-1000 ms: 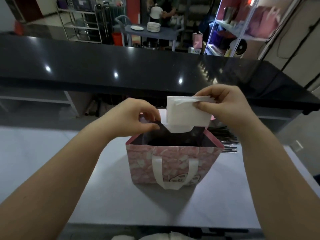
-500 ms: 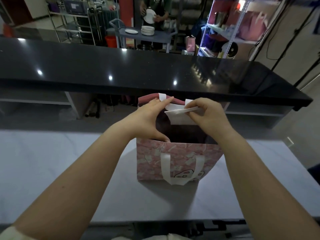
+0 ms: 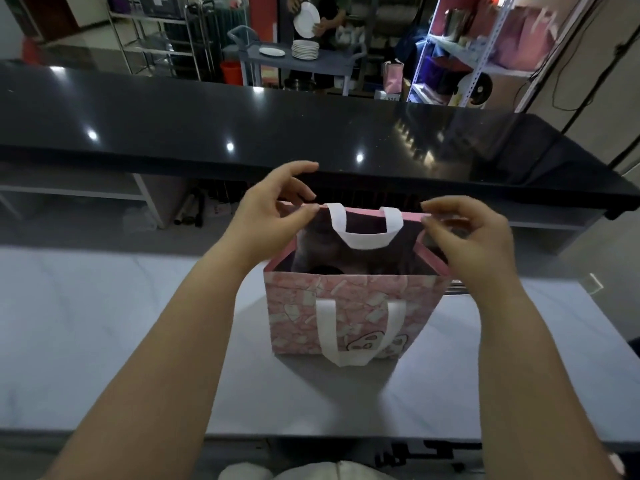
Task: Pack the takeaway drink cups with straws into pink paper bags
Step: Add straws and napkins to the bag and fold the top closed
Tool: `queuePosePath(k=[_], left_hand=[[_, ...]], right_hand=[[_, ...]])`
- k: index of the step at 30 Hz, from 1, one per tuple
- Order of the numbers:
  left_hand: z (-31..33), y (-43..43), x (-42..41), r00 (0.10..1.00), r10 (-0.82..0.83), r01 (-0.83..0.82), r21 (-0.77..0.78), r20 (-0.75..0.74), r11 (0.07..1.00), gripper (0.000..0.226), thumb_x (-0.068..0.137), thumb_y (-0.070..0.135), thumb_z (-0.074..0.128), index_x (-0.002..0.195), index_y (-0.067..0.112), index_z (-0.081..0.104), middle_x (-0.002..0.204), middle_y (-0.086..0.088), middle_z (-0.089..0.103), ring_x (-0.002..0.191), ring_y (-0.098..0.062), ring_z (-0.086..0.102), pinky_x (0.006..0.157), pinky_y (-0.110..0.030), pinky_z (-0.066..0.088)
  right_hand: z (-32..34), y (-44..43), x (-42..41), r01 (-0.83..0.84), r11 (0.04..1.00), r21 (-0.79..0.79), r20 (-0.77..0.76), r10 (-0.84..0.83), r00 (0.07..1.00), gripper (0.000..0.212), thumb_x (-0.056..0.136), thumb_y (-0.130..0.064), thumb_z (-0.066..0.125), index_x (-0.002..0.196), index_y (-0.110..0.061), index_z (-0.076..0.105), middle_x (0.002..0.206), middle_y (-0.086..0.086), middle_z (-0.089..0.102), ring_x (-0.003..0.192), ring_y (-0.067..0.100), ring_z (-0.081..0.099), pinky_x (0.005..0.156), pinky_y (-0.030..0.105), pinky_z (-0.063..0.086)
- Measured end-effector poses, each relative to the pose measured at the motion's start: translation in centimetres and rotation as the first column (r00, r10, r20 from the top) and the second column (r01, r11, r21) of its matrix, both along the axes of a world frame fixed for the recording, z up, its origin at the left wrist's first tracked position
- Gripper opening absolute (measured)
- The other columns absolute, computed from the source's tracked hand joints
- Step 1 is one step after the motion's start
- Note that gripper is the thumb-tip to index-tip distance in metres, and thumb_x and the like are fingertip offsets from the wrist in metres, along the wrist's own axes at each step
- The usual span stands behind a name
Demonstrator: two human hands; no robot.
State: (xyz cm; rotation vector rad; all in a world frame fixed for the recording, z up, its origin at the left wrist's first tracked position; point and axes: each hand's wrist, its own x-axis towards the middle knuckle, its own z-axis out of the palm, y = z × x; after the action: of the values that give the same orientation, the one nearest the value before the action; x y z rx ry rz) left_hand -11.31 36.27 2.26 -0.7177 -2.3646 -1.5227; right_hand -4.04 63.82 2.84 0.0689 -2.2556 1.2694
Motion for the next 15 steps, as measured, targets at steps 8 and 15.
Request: queuePosePath(k=[8,15], left_hand=[[-3.5,-2.4,4.4,0.965,0.092,-0.146,0.211,0.247,0.967,0.058,0.067,0.054,0.08,0.121,0.044,0.059,0.118,0.017,0.064,0.111,-0.006,0.061,0.087,-0.025,0.054],[-6.7,-5.0,5.7,0.736,-0.328,0.059,0.426,0.592,0.903,0.084,0.07,0.044,0.081,0.141,0.049,0.037,0.134,0.011,0.058,0.127,-0.022,0.054,0.089,-0.036,0.055]], right_hand=[[-4.0,4.0,0.3,-0.12,0.914,-0.387,0.23,0.222,0.948,0.014,0.079,-0.035,0.067,0.092,-0.033,0.072,0.094,-0.003,0.073,0.088,0.016,0.071,0.068,0.023,0.056],[-7.2,6.7,-0.2,-0.352,0.787,-0.507,0.4,0.577,0.712,0.053,0.081,-0.048,0.064,0.127,-0.022,0.061,0.122,0.007,0.066,0.113,0.025,0.063,0.092,0.043,0.051]])
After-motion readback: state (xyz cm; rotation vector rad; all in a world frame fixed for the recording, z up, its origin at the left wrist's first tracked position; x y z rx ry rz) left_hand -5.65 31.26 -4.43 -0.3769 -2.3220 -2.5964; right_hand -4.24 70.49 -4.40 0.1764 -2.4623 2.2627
